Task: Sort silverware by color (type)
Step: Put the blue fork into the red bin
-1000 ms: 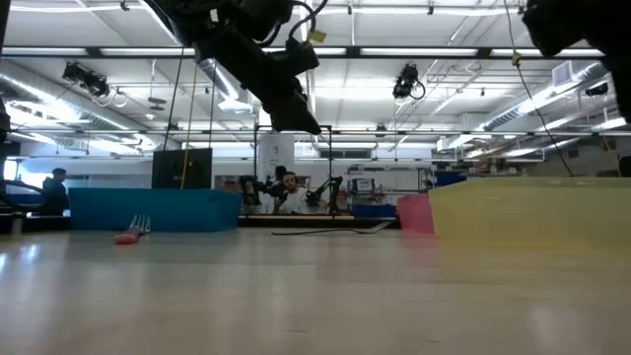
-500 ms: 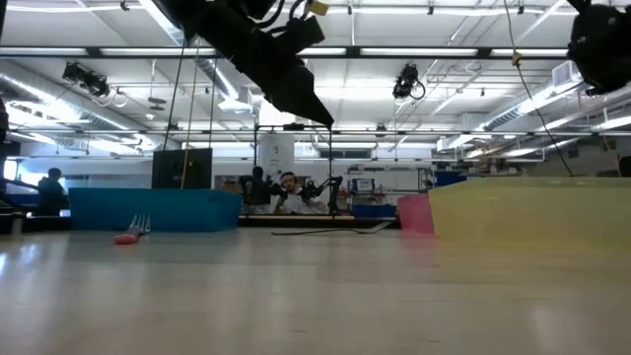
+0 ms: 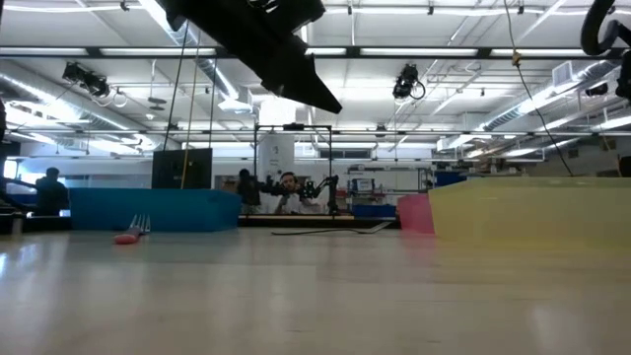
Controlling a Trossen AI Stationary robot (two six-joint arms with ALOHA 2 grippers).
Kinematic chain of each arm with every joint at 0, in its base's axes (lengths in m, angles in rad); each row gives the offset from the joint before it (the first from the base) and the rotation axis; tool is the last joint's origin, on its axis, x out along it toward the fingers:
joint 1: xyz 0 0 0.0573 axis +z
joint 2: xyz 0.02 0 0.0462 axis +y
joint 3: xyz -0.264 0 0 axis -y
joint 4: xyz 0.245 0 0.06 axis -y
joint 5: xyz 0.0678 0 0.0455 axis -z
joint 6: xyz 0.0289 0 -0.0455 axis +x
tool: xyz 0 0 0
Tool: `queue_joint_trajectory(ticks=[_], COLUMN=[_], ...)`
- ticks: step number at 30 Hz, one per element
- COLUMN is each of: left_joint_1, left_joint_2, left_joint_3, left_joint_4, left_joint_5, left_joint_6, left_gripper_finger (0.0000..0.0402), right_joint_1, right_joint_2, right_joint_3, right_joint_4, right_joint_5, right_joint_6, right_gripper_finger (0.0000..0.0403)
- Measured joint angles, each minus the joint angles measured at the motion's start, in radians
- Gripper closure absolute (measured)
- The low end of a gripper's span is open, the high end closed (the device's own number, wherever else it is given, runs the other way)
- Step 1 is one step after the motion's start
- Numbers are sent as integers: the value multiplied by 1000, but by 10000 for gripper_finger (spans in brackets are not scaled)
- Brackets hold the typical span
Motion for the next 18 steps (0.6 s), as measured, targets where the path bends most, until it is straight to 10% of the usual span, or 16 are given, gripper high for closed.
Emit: queue_joint_trajectory(ticks=[18], left_joint_1=[-54], left_joint_2=[0], left_joint_3=[-1], left_joint_4=[-35], left_joint_5=[0], left_joint_6=[0], left_gripper_finger=[303], right_joint_1=[-12], right_joint_2=[63], right_joint_3=[-10], right_joint_4=[9], right_joint_5=[19], right_joint_6=[-76], right_gripper_finger=[341])
